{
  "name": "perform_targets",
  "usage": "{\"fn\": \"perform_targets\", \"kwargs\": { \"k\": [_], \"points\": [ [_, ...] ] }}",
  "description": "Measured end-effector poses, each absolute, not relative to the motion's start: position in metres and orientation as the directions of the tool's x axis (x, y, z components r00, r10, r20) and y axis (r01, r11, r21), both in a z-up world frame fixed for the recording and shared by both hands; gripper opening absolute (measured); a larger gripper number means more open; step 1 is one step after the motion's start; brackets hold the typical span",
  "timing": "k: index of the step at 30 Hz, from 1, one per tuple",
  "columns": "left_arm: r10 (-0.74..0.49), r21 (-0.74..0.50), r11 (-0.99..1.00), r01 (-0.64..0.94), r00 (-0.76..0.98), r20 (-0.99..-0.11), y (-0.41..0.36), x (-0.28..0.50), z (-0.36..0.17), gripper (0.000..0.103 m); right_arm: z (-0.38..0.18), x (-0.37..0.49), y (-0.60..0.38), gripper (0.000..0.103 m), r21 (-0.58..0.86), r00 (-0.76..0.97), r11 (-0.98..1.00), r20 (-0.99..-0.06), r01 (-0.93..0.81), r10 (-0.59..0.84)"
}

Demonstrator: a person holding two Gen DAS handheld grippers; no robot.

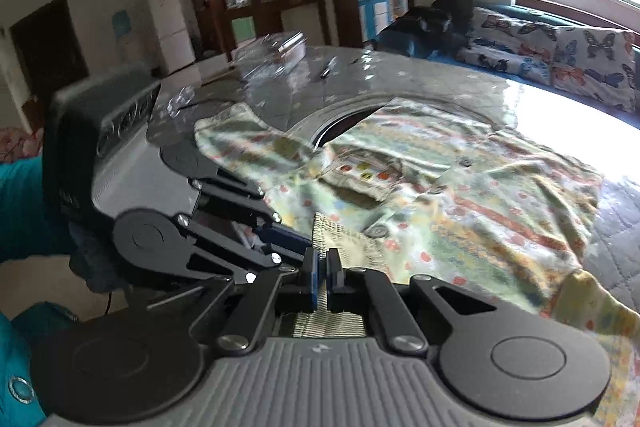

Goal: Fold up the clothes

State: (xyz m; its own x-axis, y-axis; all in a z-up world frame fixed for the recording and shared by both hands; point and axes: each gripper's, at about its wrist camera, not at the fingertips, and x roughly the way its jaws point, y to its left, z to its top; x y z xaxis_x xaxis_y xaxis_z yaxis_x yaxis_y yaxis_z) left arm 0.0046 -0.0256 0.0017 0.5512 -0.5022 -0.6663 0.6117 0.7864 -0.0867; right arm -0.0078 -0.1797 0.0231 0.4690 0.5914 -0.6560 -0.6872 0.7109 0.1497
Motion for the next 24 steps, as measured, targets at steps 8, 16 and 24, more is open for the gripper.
{"fn": "perform_targets", "kwargs": {
  "k": [8,16,24],
  "points": [
    [-0.496,-0.082,0.800,0.595,0.577,-0.649,-0.002,-0.006,0.013,0.019,-0.003,-0.007,-0.163,0.003,0.122,0.406,0.681,-0.722,-0.722,0.560],
    [-0.514,-0.120,0.817,0.564,0.618,-0.595,0.004,0.002,0.030,0.018,-0.009,-0.007,-0.159,0.007,0.113,0.385,0.672,-0.744,-0.732,0.546],
    [-0.559,-0.148,0.773,0.617,0.553,-0.618,-0.024,0.009,0.010,0.017,0.016,0.007,-0.185,0.008,0.084,0.520,0.762,-0.683,-0.642,0.513]
  ]
}}
